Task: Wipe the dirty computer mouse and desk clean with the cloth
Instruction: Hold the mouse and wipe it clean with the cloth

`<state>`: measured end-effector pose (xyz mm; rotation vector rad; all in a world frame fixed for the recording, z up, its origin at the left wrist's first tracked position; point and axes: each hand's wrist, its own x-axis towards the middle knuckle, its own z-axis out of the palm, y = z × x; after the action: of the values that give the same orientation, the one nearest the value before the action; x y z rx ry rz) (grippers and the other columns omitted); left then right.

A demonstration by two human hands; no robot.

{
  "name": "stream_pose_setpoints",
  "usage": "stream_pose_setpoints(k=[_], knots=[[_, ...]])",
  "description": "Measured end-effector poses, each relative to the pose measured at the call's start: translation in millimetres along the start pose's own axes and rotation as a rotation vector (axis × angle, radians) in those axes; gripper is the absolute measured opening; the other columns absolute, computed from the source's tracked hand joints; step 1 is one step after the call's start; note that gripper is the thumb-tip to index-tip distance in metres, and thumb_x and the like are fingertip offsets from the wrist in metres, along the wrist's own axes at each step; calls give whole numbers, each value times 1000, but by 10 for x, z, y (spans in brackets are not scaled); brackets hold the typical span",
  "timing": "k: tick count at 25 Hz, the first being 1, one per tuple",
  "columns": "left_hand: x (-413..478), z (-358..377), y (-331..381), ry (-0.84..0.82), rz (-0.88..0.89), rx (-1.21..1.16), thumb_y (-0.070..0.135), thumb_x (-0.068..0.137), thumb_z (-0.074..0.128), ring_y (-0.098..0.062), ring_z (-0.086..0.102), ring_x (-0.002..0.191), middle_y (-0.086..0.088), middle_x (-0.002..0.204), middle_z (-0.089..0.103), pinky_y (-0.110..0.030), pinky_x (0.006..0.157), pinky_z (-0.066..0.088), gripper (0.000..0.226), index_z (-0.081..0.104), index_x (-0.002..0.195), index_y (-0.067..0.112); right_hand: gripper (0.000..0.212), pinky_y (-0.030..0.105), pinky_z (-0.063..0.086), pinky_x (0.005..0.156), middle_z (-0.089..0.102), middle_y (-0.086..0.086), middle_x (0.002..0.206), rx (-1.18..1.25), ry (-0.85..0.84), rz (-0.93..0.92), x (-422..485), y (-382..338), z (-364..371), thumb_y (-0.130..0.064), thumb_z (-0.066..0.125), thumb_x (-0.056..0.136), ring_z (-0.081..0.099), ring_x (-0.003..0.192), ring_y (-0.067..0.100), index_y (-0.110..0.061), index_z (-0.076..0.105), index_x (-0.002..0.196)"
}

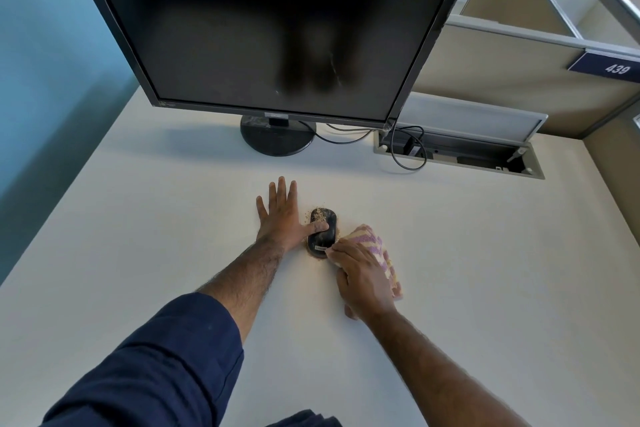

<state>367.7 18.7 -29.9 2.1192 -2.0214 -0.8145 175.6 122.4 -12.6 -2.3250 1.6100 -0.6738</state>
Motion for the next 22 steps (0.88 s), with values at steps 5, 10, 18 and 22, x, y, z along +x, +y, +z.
stream_pose_setpoints(k=[5,10,18,22], knots=[[-122,63,-28,-29,-19,-27,93,67,55,-24,-28,153,-5,166,-30,-56,119,-16,139,-18,160,21,36,17,36,103,73,5,117,44,99,118,132,74,-34,1,57,80,60,115,17,-10,77,107],[-133,99,6,-39,-34,-18,92,68,55,-26,-29,152,-6,166,-31,-58,119,-16,138,-20,160,20,43,25,39,108,70,4,126,122,83,259,515,131,-165,-10,45,85,57,126,18,-11,76,115],[-112,100,28,-79,-79,23,91,67,58,-30,-28,152,-10,165,-31,-60,119,-13,142,-24,158,18,33,37,44,106,71,8,125,-22,-79,-129,683,70,-54,0,64,86,61,123,25,-9,74,117],[-102,111,21,-101,-112,14,82,71,65,-30,-29,152,-10,165,-32,-58,119,-15,141,-26,156,17,33,29,35,112,70,6,125,-44,-116,-305,621,171,-8,-2,71,86,59,125,22,-9,73,118]])
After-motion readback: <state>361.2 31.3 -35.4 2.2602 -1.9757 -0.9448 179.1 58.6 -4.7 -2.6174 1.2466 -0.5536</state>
